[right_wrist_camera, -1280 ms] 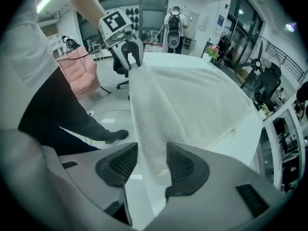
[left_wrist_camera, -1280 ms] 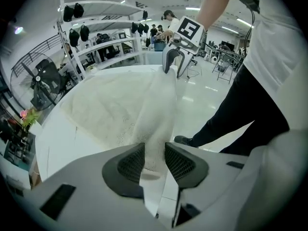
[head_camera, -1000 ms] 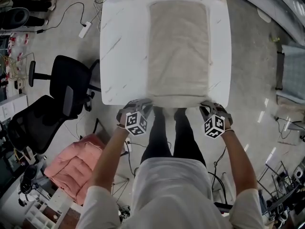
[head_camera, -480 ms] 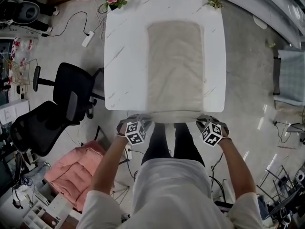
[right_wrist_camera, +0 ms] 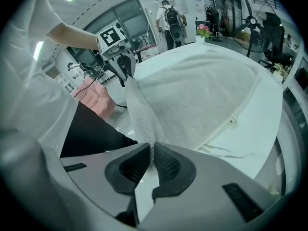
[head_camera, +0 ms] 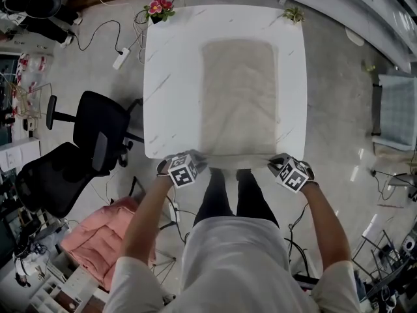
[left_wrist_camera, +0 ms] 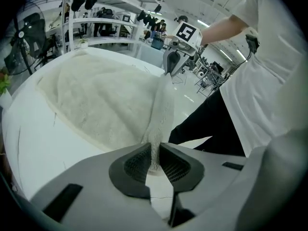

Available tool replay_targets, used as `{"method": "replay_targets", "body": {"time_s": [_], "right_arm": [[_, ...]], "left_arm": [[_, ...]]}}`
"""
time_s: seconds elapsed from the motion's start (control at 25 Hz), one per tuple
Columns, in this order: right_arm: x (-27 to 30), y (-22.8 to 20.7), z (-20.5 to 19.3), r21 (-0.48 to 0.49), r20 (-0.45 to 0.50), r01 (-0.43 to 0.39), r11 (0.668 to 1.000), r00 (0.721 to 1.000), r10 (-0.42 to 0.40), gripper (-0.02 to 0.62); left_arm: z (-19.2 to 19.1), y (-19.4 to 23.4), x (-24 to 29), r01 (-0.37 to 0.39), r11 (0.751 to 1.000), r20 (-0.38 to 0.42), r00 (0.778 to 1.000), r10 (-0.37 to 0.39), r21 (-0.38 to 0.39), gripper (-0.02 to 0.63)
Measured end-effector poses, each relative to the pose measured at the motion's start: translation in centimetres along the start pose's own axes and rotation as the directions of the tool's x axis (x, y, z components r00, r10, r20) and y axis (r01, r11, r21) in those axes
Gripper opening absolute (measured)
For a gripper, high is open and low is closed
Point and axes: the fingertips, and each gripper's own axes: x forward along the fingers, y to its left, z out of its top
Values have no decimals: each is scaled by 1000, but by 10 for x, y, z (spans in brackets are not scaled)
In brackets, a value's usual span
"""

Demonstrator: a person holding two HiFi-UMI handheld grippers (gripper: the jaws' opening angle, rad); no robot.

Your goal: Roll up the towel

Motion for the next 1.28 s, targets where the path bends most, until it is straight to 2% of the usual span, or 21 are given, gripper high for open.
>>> {"method": "replay_targets", "body": {"time_s": [0.2, 0.32, 0.44, 0.52, 0.68, 0.8, 0.92, 1.12, 1.2, 1.28], "right_arm": [[-2, -26, 11, 41, 13, 29, 999, 999, -30, 40], [2, -45, 15, 26, 11, 93, 995, 996, -94, 55], [4, -65, 19, -1, 16, 193, 981, 981, -193, 116], [5, -78, 18, 4, 12, 257, 966, 966, -257, 178], [10, -91, 13, 22, -12, 334, 942, 943, -333, 218], [12, -91, 14, 19, -12, 336, 942, 942, -336, 213], [2, -86, 21, 32, 27, 322, 946, 946, -323, 215], [-27, -77, 30, 34, 92, 338, 941, 936, -339, 206], [-33, -66, 33, 23, 108, 318, 948, 942, -318, 197], [-33, -51, 33, -5, 109, 289, 957, 952, -286, 189]], "left_arm": [[6, 31, -5, -62, 997, 24, 998, 63, -44, 78], [8, 45, -2, -130, 991, 25, 991, 131, -37, 98], [8, 61, 0, -226, 974, 27, 974, 226, -23, 127], [7, 70, 0, -283, 958, 30, 958, 284, -40, 169], [3, 82, 3, -325, 941, 26, 944, 329, -97, 225], [4, 82, 4, -332, 940, 25, 942, 335, -79, 221], [6, 79, -3, -348, 936, 31, 937, 349, -50, 224], [11, 75, -26, -391, 919, 64, 917, 394, -59, 222], [16, 69, -35, -397, 916, 89, 912, 401, -64, 216], [21, 55, -37, -378, 924, 115, 917, 382, -54, 215]]}}
